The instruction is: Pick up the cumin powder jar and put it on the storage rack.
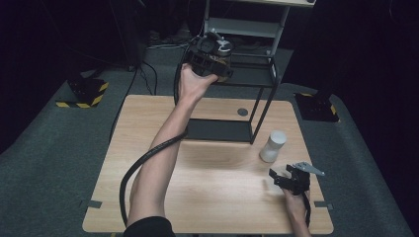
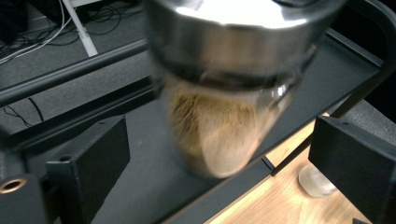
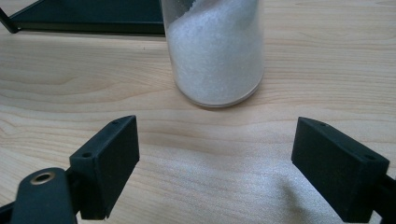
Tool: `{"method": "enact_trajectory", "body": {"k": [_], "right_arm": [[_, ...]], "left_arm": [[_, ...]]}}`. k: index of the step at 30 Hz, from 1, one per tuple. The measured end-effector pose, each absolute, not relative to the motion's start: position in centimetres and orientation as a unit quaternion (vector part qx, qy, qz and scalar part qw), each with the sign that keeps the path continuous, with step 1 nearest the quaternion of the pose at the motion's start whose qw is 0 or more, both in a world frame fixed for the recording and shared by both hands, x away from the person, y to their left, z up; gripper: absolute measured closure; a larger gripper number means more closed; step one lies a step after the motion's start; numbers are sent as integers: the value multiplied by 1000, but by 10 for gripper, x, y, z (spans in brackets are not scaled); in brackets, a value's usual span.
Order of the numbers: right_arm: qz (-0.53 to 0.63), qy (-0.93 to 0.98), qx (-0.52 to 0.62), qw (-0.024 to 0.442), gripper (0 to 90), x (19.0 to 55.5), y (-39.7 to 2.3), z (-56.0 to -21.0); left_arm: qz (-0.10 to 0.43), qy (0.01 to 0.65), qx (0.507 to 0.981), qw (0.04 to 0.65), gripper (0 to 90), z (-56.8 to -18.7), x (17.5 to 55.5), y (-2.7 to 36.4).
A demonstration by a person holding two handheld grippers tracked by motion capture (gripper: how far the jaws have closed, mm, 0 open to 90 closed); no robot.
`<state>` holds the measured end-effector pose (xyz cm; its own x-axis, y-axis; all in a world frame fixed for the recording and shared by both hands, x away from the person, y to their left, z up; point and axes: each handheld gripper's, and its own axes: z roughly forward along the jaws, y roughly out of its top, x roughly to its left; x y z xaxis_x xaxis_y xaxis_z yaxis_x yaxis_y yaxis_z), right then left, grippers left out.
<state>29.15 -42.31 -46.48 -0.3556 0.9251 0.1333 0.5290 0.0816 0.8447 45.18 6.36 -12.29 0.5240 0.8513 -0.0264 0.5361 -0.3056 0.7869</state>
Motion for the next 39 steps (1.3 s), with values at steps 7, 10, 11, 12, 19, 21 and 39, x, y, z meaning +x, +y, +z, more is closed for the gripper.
{"method": "enact_trajectory", "body": {"k": [7,10,11,12,19,21,39], "right_arm": [[440,696,521,224,139,291,-426,-466],[443,694,522,221,140,291,-427,-466],[443,694,523,221,139,291,-427,-466],[443,694,523,221,139,291,-427,-466],[441,693,524,224,140,291,-426,-466],[441,694,523,225,140,291,-425,-466],[436,698,522,224,139,293,-425,-465]], "left_arm": [[201,430,781,405,47,-123,428,81],[202,407,787,417,45,-134,403,96],[199,402,790,417,43,-139,397,102],[199,402,790,417,42,-139,397,102],[191,397,788,431,39,-169,376,126],[193,397,790,425,36,-177,373,127],[154,406,803,408,28,-309,332,138]]}}
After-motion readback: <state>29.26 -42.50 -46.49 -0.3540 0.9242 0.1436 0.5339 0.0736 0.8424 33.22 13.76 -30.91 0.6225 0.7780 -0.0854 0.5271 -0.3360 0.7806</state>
